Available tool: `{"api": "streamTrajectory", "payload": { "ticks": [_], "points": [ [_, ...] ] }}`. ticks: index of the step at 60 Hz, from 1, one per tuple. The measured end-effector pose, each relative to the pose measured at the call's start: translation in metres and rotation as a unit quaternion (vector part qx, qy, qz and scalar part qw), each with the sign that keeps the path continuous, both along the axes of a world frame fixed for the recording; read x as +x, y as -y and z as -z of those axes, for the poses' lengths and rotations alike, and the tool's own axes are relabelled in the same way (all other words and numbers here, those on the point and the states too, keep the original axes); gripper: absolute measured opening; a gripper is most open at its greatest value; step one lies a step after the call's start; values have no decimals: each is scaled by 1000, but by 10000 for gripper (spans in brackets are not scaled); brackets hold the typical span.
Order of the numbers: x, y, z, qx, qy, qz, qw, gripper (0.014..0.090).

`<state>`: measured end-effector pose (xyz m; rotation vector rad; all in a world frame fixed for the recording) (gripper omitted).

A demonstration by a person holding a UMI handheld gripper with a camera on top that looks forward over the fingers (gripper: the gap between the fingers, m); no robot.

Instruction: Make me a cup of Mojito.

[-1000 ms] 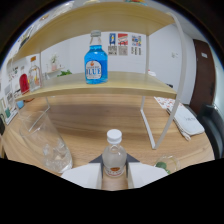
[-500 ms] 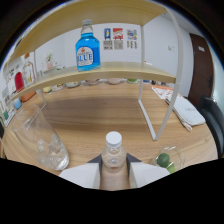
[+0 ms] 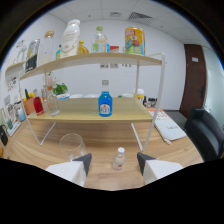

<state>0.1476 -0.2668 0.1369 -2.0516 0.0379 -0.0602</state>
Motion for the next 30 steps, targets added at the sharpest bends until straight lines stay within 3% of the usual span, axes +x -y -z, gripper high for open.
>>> {"api": "streamTrajectory", "payload": {
  "ticks": [19,30],
  "points": [
    [-81,69,5,-7,-27,-11,1000,851],
    [-131,79,-15,-7,-41,-16,999,851]
  ]
}}
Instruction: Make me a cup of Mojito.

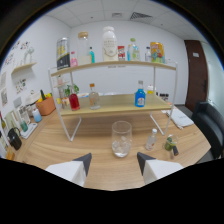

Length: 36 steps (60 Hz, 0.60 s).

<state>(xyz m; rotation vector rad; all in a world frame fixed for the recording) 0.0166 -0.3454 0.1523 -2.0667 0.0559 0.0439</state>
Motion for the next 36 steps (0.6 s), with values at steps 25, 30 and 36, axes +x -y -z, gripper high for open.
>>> {"api": "streamTrajectory", "payload": {
  "ticks": [25,30,36],
  "points": [
    [-135,-70,-203,121,14,-34,992,857],
    [-159,-93,-225,136,16,-47,989,863],
    [-172,-120,-244,146,6,-49,988,862]
  ]
}}
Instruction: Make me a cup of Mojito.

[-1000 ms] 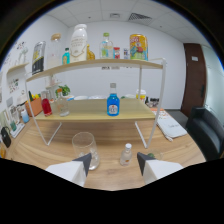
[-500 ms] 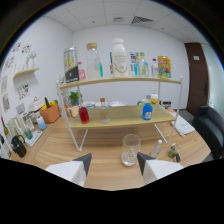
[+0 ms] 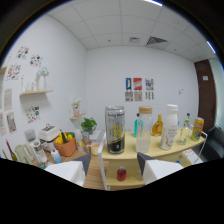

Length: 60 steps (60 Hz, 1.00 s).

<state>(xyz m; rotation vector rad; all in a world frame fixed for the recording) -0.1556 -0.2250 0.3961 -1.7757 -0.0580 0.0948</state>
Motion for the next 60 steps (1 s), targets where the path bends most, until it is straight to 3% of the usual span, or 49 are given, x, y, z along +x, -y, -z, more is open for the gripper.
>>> {"api": "streamTrajectory", "payload": {
  "ticks": [7,24,32,39,60],
  "points": [
    [-6,-40,-11,16,2,11,1000,864],
    [-9,-115,-11,12,5,22,1000,837],
    [-12,-133,-7,9,12,25,1000,726],
    [-1,-138,-9,17,12,51,998,541],
    [-4,-131,-10,18,11,20,1000,516]
  ]
}}
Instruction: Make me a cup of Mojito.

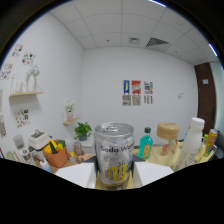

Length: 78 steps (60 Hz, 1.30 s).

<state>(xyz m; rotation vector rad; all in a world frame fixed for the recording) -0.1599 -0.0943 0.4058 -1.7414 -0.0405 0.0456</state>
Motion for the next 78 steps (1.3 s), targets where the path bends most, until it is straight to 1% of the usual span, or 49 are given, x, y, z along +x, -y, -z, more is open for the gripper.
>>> {"api": "streamTrajectory", "payload": {
  "ticks": [6,14,19,23,28,35,48,58,64,69,78],
  "points": [
    [1,17,-9,9,-10,-8,1000,513],
    [10,51,-22,30,-9,-13,999,513],
    [22,75,-22,37,-12,-13,999,514],
    [32,92,-10,33,-12,-13,999,512],
    [43,109,14,25,-18,-17,999,512],
    [61,124,66,-3,-16,-13,1000,510],
    [103,132,170,-61,-42,14,997,509],
    [118,134,220,-89,-122,23,988,511],
    [122,132,231,-103,-216,28,971,512],
    [121,130,231,-111,-310,29,944,512],
    [115,123,219,-117,-492,30,862,512]
  ]
}}
